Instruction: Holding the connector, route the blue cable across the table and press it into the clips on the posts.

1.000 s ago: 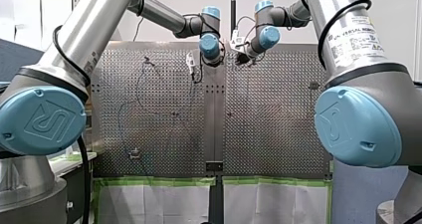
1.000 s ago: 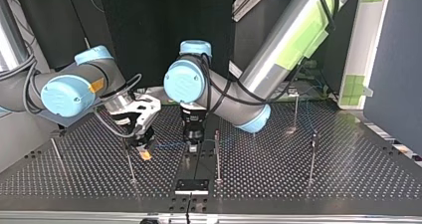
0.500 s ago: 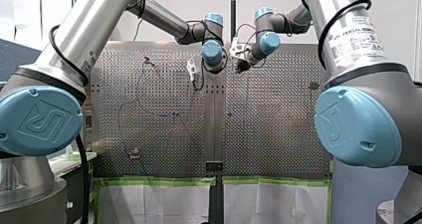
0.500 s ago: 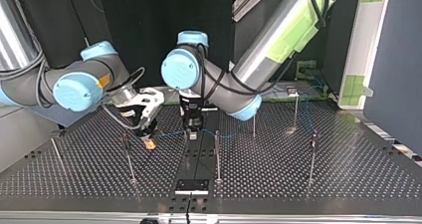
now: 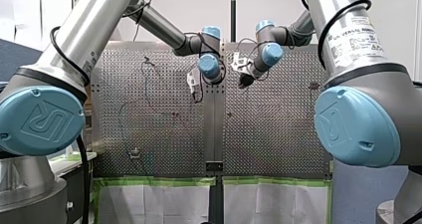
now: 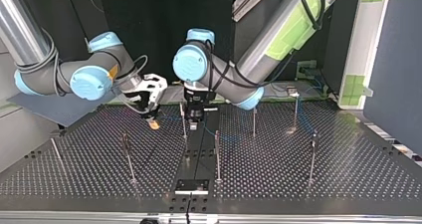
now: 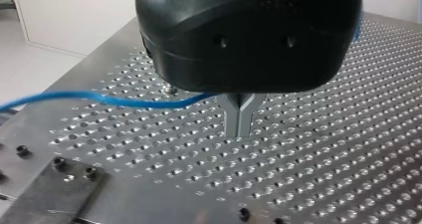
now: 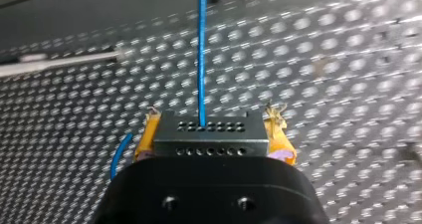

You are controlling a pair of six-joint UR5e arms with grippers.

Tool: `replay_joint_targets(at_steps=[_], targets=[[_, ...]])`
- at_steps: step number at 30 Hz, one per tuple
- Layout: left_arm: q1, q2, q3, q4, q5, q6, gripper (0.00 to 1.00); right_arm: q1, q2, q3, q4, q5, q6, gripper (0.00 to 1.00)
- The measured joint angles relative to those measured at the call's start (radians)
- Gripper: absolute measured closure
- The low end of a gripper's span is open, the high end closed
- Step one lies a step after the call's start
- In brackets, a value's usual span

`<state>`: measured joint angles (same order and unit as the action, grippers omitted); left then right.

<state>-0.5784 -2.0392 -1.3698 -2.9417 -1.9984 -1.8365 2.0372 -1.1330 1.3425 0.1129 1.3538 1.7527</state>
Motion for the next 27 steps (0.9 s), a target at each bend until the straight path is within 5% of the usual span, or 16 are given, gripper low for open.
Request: replay_joint_targets(at_steps=[11, 18, 27], targets=[[0.015, -0.001, -0.086, 0.085, 0.019, -0.003, 1.00, -0.001, 0.000, 0.098, -0.005, 0.021, -0.064, 1.00], [0.021, -0.002, -0.145, 0.144, 0.037, -0.003, 1.00, -0.002, 0.000, 0.155, -0.026, 0.021, -0.067, 1.00], [0.019, -0.056, -0.221, 0.221, 0.085, -0.002, 1.00, -0.012, 0.000, 0.169, -0.036, 0.018, -0.061, 1.00]])
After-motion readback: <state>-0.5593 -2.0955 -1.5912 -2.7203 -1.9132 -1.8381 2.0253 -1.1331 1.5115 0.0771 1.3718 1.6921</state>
